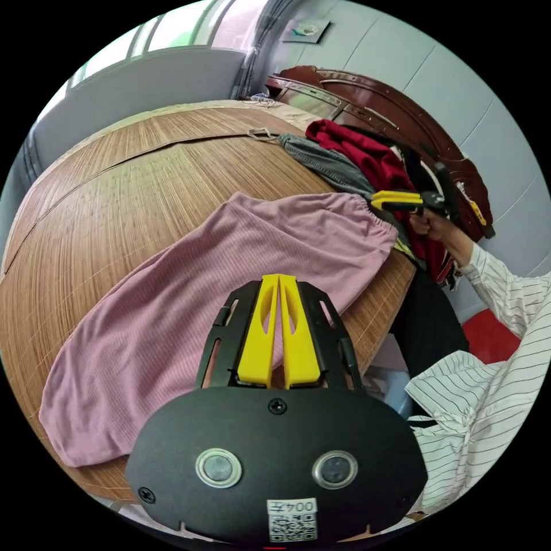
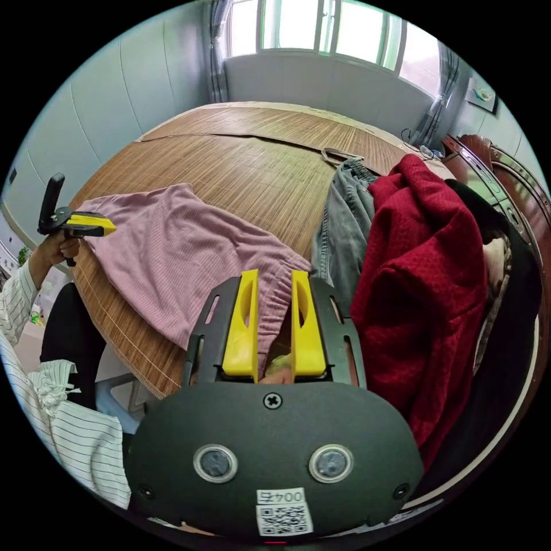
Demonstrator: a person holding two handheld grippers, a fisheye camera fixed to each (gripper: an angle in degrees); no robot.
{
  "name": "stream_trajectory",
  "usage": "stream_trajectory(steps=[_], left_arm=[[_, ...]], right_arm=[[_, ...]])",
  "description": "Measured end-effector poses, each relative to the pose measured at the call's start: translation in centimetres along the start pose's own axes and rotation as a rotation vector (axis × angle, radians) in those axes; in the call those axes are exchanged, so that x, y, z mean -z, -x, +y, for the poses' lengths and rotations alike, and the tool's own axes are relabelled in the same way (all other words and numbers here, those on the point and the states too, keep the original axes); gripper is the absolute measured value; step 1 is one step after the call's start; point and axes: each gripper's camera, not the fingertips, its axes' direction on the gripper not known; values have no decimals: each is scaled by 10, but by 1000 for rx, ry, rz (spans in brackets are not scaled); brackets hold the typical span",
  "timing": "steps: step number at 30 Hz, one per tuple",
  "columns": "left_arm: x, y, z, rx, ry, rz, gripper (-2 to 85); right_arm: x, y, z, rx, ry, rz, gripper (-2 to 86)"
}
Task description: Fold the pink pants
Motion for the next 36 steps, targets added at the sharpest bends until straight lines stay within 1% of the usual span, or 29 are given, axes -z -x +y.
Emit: stream_trajectory(steps=[2,5,6,8,12,14,16,18,20,22,25,27,28,30,32,34,36], left_arm=[[-18,-1,-1,28,41,14,2],[-18,9,3,90,-8,81,2],[-18,11,3,105,-14,98,3],[-18,13,1,126,-28,124,3],[-16,4,-7,106,-29,93,2],[-14,0,-12,95,-25,85,2],[-13,-3,-16,84,-19,77,2],[-13,-6,-20,76,-13,70,2],[-12,-11,-25,65,-8,57,2],[-11,-14,-27,61,-9,49,2],[-10,-14,-31,71,-13,64,2],[-10,-14,-32,79,-18,70,2],[-10,-14,-32,89,-24,75,2],[-11,-13,-32,108,-32,87,2],[-12,-12,-31,132,-42,106,2],[-13,-11,-31,141,-45,114,2],[-14,-12,-32,145,-42,116,2]], right_arm=[[-10,-14,-12,68,47,-7,87],[-40,-42,-26,195,210,-131,97],[-50,-52,-29,219,249,-189,105],[-61,-61,-33,229,302,-221,125],[-85,-57,-24,304,429,-142,132],[-81,-52,-16,355,409,-114,89],[-71,-57,-10,348,372,-64,58],[-72,-79,-2,198,347,-14,51],[-80,-82,8,163,363,-7,57],[-78,-79,16,177,387,22,73],[-33,-83,39,121,301,44,94],[10,-92,83,-22,204,-43,99],[17,-93,97,-59,190,-65,99],[33,-94,161,-213,166,-177,101],[39,-91,207,-338,133,-228,110],[46,-85,246,-459,63,-216,119],[49,-78,284,-617,-22,-250,125]])
